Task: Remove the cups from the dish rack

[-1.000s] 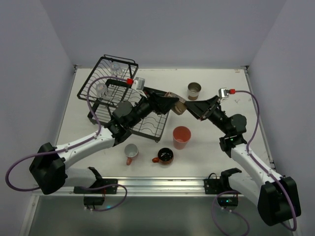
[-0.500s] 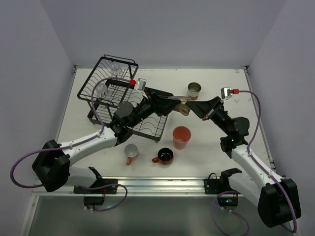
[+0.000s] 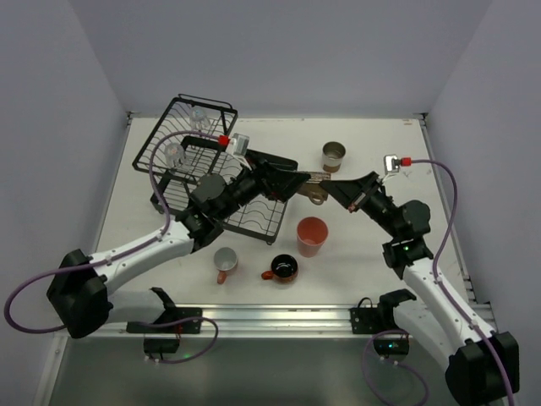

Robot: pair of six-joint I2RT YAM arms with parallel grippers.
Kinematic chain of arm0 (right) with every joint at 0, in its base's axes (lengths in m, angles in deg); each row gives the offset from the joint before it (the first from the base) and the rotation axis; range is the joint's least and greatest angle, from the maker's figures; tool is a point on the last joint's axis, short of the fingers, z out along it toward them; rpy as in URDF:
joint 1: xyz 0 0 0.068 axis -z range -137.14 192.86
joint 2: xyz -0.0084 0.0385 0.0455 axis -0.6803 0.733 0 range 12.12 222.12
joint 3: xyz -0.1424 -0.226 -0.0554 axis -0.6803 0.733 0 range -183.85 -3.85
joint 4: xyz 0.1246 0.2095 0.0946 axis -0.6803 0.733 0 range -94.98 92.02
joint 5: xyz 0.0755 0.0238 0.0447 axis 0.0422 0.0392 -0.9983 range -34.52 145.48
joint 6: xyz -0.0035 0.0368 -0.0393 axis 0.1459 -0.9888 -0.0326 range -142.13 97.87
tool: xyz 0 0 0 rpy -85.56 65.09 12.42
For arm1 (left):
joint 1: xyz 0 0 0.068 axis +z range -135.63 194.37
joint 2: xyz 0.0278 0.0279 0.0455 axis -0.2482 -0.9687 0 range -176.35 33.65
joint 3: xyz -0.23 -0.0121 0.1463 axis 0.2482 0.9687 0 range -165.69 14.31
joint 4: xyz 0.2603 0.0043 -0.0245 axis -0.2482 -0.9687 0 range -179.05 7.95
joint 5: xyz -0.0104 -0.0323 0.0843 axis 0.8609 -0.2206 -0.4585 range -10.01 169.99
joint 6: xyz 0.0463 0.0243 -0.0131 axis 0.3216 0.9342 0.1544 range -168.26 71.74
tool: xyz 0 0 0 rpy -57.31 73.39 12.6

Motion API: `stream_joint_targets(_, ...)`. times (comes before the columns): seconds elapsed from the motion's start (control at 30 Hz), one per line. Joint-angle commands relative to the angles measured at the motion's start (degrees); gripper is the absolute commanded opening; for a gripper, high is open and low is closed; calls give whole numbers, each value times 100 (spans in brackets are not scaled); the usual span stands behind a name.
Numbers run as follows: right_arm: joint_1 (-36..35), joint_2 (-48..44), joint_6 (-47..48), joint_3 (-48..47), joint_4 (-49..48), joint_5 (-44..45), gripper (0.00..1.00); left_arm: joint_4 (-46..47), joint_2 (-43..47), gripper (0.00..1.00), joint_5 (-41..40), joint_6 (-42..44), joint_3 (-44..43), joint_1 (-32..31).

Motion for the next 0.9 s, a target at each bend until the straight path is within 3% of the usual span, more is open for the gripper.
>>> stream_joint_targets(0.0,58,-215,827,-593,826,344,0,-1040,535,100,-425,656,-631,-10)
stream_joint_targets(0.23,392,-208,2935,-1876,3567,1152,0,-2652,1563,100,-865,1448,-879,-19)
stream_joint_targets(0.37,533,433,4358,-2694,5079,2372,0,-3731,2344,100,-777,2237,-967,-19)
stream_joint_targets(0.57,568,1980,5204,-3846,6039,3665,0,-4937,3575,100,-1356,3143,-547,-19)
stream_joint_targets(0.87,744,4616,6005,-6094,7147,5248,0,-5387,5422,100,-2745,3610,281,-10)
